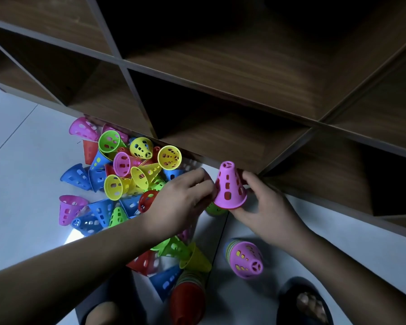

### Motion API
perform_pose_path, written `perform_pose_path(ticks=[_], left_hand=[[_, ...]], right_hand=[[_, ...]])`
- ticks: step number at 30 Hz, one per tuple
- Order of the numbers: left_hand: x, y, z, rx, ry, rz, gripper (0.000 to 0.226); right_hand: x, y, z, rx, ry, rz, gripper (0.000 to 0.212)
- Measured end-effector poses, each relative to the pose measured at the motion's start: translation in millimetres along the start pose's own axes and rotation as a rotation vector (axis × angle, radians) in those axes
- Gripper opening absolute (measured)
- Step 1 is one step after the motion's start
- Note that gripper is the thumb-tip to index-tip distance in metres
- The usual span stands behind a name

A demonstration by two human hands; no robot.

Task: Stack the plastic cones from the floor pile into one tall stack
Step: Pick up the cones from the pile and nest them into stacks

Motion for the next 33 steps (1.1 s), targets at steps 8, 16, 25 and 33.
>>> perform_pose_path(ticks=[8, 16, 25, 33], left_hand=[[18, 29, -29, -0.033, -0.028, -0.148, 0.01], [69, 37, -37, 0.099, -0.176, -0.342, 0.019], [128, 63, -39, 0.171, -0.363, -0.546, 0.017], [185, 81, -37, 0.45, -0.76, -0.898, 0.005]], right_hand=[[-2, 26, 37, 0.2, -0.027, -0.114, 0.063], [24, 31, 76, 0.092, 0.122, -0.104, 0.05], [129, 96, 173, -0.447, 0.803, -0.084, 0.032], [174, 153, 164, -0.656, 0.96, -0.324, 0.031]])
Point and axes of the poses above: each hand's wrist, its own x-axis away from the middle knuckle, its own y-axis out of the palm, z = x × y, the point moved 8 cm from there along -x, towards the middle knuckle, and after that the axes turned 4 degrees about x, right-handed, at the moved point
